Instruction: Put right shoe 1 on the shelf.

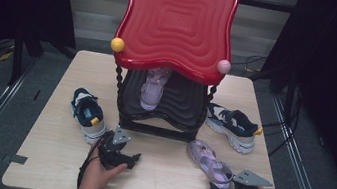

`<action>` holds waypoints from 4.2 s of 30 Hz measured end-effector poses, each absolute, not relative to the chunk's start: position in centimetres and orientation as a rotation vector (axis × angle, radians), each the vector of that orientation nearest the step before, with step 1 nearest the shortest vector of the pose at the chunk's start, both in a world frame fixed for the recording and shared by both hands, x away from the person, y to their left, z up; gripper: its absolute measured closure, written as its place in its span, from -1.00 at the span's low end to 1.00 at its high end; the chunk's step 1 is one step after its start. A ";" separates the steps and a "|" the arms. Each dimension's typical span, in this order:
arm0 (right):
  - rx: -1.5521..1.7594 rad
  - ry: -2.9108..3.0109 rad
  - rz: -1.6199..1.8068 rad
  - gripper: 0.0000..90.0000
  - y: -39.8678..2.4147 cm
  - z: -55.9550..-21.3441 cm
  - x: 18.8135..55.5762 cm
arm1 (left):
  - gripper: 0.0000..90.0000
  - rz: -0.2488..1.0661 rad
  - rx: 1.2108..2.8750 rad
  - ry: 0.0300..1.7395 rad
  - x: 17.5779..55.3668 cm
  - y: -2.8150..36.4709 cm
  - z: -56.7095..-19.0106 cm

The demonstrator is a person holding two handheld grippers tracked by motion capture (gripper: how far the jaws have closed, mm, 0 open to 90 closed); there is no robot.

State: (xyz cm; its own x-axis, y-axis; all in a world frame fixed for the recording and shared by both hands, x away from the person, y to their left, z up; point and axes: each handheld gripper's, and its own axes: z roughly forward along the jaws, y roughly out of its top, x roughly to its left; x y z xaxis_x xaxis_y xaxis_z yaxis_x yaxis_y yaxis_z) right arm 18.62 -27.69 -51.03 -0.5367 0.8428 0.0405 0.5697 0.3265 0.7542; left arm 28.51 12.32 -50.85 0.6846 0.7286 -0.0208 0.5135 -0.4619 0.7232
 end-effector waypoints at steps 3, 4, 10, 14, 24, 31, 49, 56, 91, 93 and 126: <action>1.270 2.225 1.024 -0.49 -27.2 -51.0 18.7 | -0.68 0.379 2.165 0.948 28.5 12.3 -50.9; 1.279 2.227 1.019 -0.48 -27.2 -51.0 18.8 | -0.68 0.379 2.165 0.949 28.5 12.3 -50.9; 1.299 2.203 1.006 -0.19 -27.3 -50.8 19.1 | -0.68 0.379 2.165 0.949 28.5 12.3 -50.9; 1.330 2.200 1.021 -0.17 -27.4 -50.7 19.1 | -0.68 0.379 2.166 0.950 28.5 12.3 -50.8; 1.262 2.180 1.099 -0.17 -27.5 -49.7 18.3 | -0.68 0.380 2.165 0.950 28.5 12.3 -50.8; 1.212 2.167 1.121 -0.17 -27.1 -48.9 17.3 | -0.68 0.380 2.168 0.949 28.5 12.3 -50.8; 1.089 2.169 1.167 -0.17 -25.7 -46.0 16.1 | -0.67 0.381 2.168 0.949 28.5 12.3 -50.8; 1.071 2.146 1.196 -0.17 -24.9 -43.9 16.5 | -0.68 0.381 2.168 0.949 28.5 12.3 -50.8; 1.190 1.924 1.202 -0.17 -18.7 -42.2 22.3 | -0.67 0.384 2.177 0.938 28.5 12.4 -50.8; 1.208 1.906 1.203 -0.17 -18.4 -42.2 22.5 | -0.67 0.384 2.177 0.938 28.5 12.4 -50.8; 1.314 1.643 1.198 -0.17 -13.3 -40.7 25.6 | -0.67 0.384 2.178 0.939 28.5 12.4 -50.8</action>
State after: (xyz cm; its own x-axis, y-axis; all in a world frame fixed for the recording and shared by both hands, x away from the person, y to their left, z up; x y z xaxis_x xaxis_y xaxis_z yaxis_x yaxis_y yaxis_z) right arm 25.59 -13.28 -40.67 -0.2357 0.9716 0.0226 0.3187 0.0554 0.9462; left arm 28.54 12.38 -50.81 0.6901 0.7236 -0.0110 0.5081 -0.4737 0.7193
